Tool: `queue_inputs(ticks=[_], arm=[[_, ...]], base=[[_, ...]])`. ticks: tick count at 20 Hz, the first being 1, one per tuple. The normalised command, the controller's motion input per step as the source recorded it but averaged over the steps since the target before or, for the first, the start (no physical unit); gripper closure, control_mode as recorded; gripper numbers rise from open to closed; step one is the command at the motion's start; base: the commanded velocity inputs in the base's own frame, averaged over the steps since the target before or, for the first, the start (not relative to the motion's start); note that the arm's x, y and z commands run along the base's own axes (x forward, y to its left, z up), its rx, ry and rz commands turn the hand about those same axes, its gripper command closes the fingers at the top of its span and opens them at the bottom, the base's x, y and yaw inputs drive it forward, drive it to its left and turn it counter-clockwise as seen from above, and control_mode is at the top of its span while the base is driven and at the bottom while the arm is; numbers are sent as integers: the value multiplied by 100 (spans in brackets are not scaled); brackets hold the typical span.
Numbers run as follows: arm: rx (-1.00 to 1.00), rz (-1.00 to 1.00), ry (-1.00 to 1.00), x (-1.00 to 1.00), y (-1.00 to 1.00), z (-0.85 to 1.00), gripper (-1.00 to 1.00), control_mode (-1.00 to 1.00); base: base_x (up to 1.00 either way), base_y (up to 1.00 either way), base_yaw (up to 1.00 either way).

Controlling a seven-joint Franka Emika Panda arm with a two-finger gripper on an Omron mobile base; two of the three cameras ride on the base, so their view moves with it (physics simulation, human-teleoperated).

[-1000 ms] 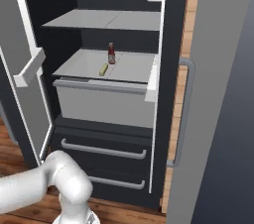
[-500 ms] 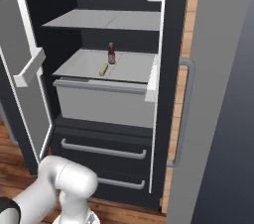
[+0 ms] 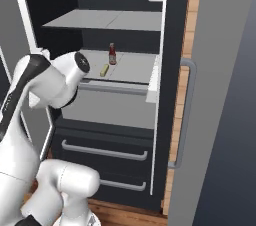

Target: Retrieve the butter from the fridge and place it on a plate on the dining table. Then retrieve the butter knife by the fridge and place it near the plate.

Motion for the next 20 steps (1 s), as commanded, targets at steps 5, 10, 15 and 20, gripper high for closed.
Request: queue_inputs(ticks=[5, 10, 15, 20], arm=[[30, 0, 0, 94, 0, -19, -100, -100], [7, 0, 0, 99, 7, -17, -100, -100], [0, 0, 8, 84, 17, 2, -100, -100], [-3, 5, 16, 14, 40, 2, -100, -100]], base=[[0, 0, 0], [0, 0, 0], [0, 0, 0], [0, 0, 0]])
